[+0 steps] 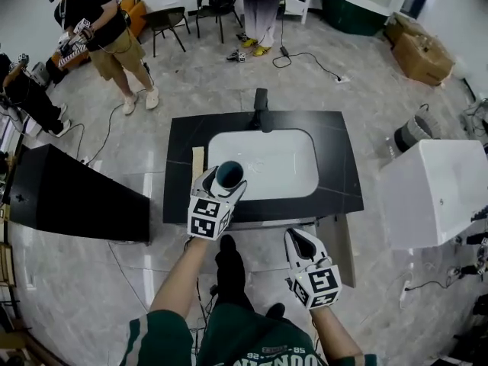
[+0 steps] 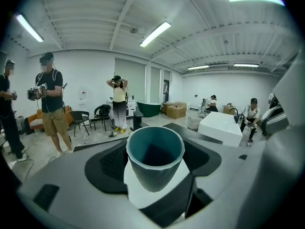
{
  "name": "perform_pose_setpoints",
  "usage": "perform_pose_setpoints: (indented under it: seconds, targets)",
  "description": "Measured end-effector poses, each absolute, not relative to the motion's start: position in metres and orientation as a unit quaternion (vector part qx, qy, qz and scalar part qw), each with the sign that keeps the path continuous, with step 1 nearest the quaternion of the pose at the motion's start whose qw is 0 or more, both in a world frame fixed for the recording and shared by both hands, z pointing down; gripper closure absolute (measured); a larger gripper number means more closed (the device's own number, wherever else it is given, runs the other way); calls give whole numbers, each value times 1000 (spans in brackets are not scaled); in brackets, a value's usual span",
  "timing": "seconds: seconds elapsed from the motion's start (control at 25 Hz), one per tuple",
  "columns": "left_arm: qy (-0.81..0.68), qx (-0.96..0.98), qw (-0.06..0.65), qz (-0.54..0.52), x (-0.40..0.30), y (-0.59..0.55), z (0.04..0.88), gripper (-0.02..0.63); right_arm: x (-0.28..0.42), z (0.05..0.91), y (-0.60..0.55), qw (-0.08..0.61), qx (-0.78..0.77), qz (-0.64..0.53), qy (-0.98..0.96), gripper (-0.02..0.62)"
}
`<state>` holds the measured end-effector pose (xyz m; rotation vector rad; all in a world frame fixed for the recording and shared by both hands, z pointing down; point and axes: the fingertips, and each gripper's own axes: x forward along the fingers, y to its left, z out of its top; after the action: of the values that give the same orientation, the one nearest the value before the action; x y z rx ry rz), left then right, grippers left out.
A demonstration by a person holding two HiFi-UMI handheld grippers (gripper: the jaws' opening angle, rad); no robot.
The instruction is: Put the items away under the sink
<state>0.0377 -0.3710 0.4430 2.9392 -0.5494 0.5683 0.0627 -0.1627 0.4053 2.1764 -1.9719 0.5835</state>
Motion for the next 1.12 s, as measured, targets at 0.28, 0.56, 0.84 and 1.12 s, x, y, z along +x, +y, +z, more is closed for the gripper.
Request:
perform_pose_setpoints:
  seconds: [0.28,0.56,0.84,1.12]
  targets:
    - [-151,967,44,198,34,-216,449,241,57,403,-38,60,728,191,-656,552]
    - [-94,972,34,214,45,-89,464,239,57,409,51,56,733,202,-647,552]
    - [-34,976,16,217,88,-49,536,239,79,477,52,55,738,207,-640,552]
    - [6,975,8,221,137,-48,664,239,126,593,39,76,750,198,-626,552]
